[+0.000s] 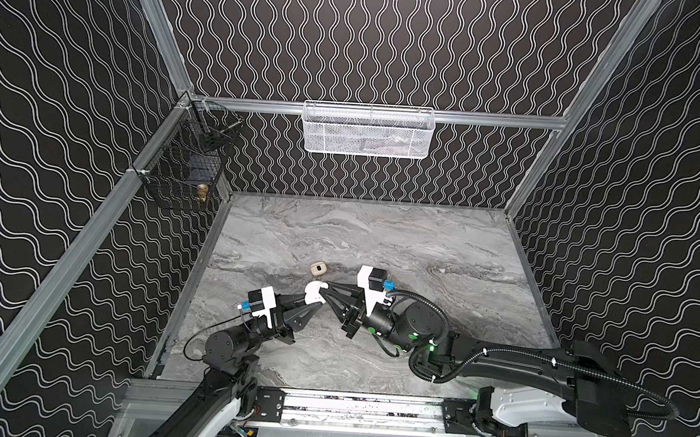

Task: Insert the wireless bluetooth earbuds into the charging case
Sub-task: 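Lower the earbud stem into the case slot with the right gripper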

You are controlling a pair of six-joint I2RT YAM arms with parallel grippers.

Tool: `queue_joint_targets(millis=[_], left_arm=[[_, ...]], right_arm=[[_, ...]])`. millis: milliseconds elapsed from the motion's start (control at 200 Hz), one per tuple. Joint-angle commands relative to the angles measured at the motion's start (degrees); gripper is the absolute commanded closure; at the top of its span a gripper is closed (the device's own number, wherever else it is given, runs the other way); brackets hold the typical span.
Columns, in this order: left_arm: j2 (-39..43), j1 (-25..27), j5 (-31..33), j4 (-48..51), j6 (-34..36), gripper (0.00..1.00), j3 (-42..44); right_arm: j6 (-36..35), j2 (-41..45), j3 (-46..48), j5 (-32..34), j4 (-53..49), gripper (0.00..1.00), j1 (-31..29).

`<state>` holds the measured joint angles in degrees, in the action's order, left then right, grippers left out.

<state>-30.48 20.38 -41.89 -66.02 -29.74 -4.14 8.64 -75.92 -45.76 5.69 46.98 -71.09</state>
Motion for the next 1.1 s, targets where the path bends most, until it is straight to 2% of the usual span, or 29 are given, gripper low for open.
queue_joint_targets(millis=[0,240,440,901,1096], left_arm=[[0.8,0.1,-0.8,1.1,1.5,1.0,-0.6],[-1.8,0.2,-1.3,-2.8,0.3,1.0,-0.3],[-3.9,0.2,-1.5,-6.4,-1.0,1.0,0.0],[0.1,0.2,-0.9,-1.1,0.6,1.0,-0.3],[-0.6,0.2,-1.2,-3.1,-0.4,1.0,-0.3]], right_arm=[[1.6,-0.3,-0.4,-0.2,1.4,0.82,0.1],[2.1,-0.8,-0.2,-3.7,2.6,0.82,0.2],[2.3,-1.7,0.4,-2.5,2.9,0.82,0.2],[1.8,-0.6,1.8,-0.2,3.1,0.82,0.3],[1.7,-0.8,1.8,0.0,3.0,0.83,0.3]])
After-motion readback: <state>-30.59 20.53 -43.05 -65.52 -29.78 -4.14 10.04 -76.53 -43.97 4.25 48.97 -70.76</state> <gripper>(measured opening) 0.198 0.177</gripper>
